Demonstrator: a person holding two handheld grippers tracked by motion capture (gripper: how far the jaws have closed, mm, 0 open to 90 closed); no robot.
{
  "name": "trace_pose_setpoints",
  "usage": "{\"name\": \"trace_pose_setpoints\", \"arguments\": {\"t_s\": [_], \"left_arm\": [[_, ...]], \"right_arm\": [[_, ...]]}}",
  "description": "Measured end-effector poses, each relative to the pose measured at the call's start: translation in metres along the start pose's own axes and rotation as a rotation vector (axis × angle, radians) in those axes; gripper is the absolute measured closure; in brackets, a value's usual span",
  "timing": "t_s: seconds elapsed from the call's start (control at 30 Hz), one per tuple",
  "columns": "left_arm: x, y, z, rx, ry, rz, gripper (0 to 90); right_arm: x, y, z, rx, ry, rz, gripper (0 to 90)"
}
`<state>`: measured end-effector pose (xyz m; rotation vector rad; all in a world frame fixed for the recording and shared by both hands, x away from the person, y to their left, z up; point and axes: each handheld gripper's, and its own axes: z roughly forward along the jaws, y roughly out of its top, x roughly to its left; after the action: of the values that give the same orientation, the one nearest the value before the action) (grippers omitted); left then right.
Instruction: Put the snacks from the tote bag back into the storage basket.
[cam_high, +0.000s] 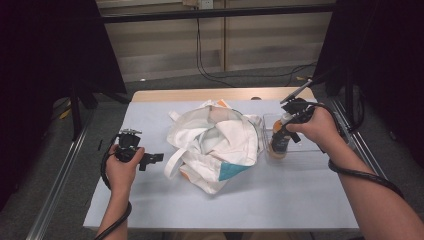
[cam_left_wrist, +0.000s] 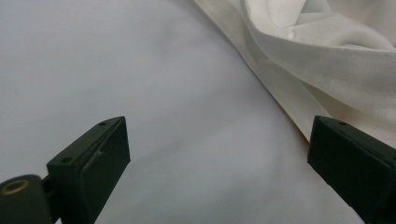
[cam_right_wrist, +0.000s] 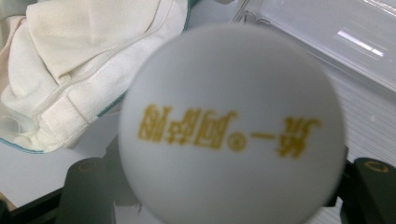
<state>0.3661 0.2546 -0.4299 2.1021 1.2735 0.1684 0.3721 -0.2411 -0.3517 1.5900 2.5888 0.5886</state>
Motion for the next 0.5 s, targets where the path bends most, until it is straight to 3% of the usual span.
{"name": "trace_pose_setpoints", "arguments": {"t_s": [0.5], "left_arm": [[-0.002, -0.002, -0.004, -0.001, 0.003, 0.004, 5.7]], "right_arm": [[0.006, -0.010, 0.014, 0.014, -0.035, 0.001, 30.4]]}}
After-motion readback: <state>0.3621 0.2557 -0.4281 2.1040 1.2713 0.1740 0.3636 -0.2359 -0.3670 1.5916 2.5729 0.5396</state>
